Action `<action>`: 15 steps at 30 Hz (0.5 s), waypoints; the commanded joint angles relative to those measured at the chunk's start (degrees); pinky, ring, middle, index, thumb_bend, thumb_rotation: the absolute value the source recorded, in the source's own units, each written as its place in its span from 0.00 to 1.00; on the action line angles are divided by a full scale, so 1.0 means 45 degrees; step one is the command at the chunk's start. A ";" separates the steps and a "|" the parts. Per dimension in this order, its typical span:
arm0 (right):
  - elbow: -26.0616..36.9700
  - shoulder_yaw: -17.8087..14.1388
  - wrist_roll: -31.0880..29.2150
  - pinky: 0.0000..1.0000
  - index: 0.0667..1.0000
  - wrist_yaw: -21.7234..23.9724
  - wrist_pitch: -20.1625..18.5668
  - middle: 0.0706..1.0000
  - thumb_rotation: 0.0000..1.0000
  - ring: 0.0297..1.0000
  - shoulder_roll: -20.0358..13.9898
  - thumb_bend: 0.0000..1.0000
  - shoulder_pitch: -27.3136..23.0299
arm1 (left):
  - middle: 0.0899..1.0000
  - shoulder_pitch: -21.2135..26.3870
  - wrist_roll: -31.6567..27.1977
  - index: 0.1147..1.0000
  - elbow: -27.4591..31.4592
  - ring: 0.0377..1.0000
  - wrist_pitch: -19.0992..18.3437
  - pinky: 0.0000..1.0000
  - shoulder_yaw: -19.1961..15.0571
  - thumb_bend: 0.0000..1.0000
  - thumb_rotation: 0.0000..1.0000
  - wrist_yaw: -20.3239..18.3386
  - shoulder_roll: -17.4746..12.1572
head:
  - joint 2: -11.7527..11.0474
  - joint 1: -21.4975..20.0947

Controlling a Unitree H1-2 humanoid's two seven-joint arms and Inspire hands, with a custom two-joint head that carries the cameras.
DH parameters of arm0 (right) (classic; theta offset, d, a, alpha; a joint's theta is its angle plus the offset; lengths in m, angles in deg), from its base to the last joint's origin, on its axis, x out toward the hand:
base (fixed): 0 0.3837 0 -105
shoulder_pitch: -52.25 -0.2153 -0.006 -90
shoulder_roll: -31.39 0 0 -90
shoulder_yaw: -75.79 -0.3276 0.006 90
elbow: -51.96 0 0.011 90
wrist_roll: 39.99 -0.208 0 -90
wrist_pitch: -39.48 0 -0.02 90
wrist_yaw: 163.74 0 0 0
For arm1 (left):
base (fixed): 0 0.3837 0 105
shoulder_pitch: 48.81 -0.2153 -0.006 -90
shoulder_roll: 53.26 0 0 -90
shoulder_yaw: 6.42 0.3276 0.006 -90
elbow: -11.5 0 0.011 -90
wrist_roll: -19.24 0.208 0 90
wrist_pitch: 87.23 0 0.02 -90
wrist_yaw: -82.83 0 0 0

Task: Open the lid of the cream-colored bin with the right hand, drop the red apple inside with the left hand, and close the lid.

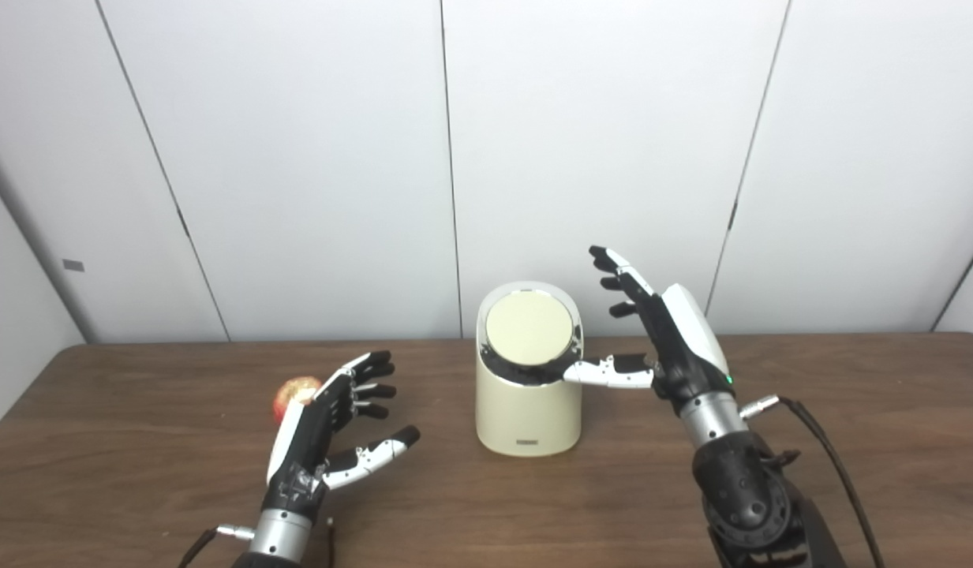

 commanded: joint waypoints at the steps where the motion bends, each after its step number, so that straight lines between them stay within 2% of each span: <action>1: 0.0202 0.0119 0.0495 0.67 0.90 -0.0070 -0.0089 0.92 0.44 0.86 -0.0172 0.79 -0.1033 | 0.78 0.0517 0.0070 0.81 0.0135 0.71 0.0317 0.63 0.0012 0.71 0.13 0.0120 -0.0088 | 0.0019 -0.0006; 7: -0.0360 0.0539 0.1301 0.65 0.89 0.0330 -0.0678 0.91 0.45 0.84 -0.0429 0.81 -0.2326 | 0.79 0.0512 0.0167 0.80 0.0186 0.71 0.0206 0.60 0.0054 0.71 0.14 0.0168 -0.0052 | 0.0031 0.0018; 9: -0.0535 0.0658 0.1449 0.66 0.89 0.0485 -0.0837 0.92 0.42 0.85 -0.0483 0.82 -0.2636 | 0.79 0.0508 0.0156 0.80 0.0182 0.71 0.0213 0.61 0.0038 0.71 0.14 0.0161 -0.0041 | 0.0031 0.0018; 15: -0.1210 0.1100 0.1827 0.69 0.94 0.1374 -0.1415 0.94 0.43 0.88 -0.0793 0.96 -0.3582 | 0.79 0.0505 0.0163 0.80 0.0217 0.71 0.0205 0.60 0.0082 0.70 0.13 0.0125 0.0011 | 0.0041 0.0010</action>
